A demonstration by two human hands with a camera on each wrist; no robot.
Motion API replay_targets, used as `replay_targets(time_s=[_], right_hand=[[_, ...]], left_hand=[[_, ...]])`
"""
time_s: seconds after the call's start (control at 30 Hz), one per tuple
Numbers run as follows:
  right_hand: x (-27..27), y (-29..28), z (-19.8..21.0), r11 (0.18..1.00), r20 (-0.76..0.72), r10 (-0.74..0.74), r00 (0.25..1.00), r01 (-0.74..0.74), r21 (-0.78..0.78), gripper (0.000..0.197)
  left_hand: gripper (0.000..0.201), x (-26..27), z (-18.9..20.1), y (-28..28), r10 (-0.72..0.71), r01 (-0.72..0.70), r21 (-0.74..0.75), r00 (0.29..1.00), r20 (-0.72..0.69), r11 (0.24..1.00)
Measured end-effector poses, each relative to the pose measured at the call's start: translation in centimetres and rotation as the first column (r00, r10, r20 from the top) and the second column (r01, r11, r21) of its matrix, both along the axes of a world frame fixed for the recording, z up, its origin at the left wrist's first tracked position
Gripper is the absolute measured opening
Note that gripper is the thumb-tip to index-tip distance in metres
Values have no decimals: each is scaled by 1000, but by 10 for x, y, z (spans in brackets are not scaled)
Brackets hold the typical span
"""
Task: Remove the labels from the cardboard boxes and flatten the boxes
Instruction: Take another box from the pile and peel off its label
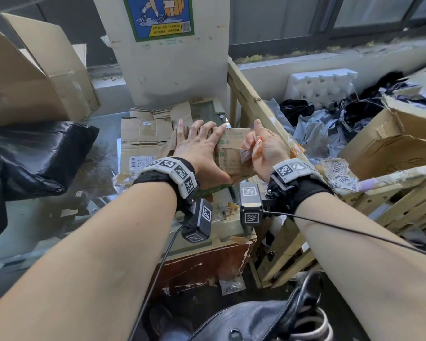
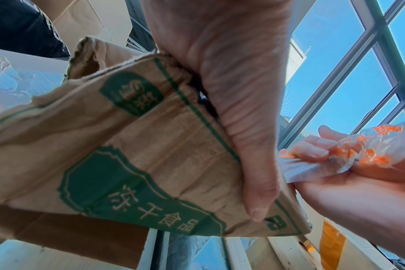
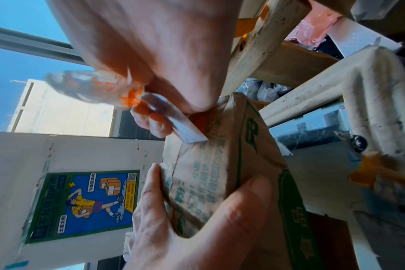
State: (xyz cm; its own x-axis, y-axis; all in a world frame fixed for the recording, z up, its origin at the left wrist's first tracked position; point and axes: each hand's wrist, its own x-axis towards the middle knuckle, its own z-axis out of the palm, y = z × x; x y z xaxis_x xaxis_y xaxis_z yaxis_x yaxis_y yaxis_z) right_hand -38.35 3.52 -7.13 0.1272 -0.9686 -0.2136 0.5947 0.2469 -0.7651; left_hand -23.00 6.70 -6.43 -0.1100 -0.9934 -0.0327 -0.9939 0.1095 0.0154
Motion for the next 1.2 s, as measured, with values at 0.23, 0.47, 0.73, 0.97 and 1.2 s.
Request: replay_targets(time_s=[0.23,0.47,0.73,0.97,1.2], right_hand=[[-8,-2,0,998,117,22,993,-29,58,37],[-11,-1,1,992,132,-49,990,33,121,32],[-14,3,4,985,169,-109,980,84,150,25],[-17,5,6,986,90,-82,993,68,149,28],[-18,7,12,983,-11,-83,996,84,165,15]], left_hand=[[128,-2,-1,0,-11,11,-3,1000,8,1000],[128,-2,-1,2,-16,16,-6,1000,10,1000],[128,-2,-3,5,-24,24,-11,1000,12,1000],[127,-4,-4,10,-21,21,-24,1000,9,999],[127,-4,-5,11,-27,27,-16,1000,6,1000]])
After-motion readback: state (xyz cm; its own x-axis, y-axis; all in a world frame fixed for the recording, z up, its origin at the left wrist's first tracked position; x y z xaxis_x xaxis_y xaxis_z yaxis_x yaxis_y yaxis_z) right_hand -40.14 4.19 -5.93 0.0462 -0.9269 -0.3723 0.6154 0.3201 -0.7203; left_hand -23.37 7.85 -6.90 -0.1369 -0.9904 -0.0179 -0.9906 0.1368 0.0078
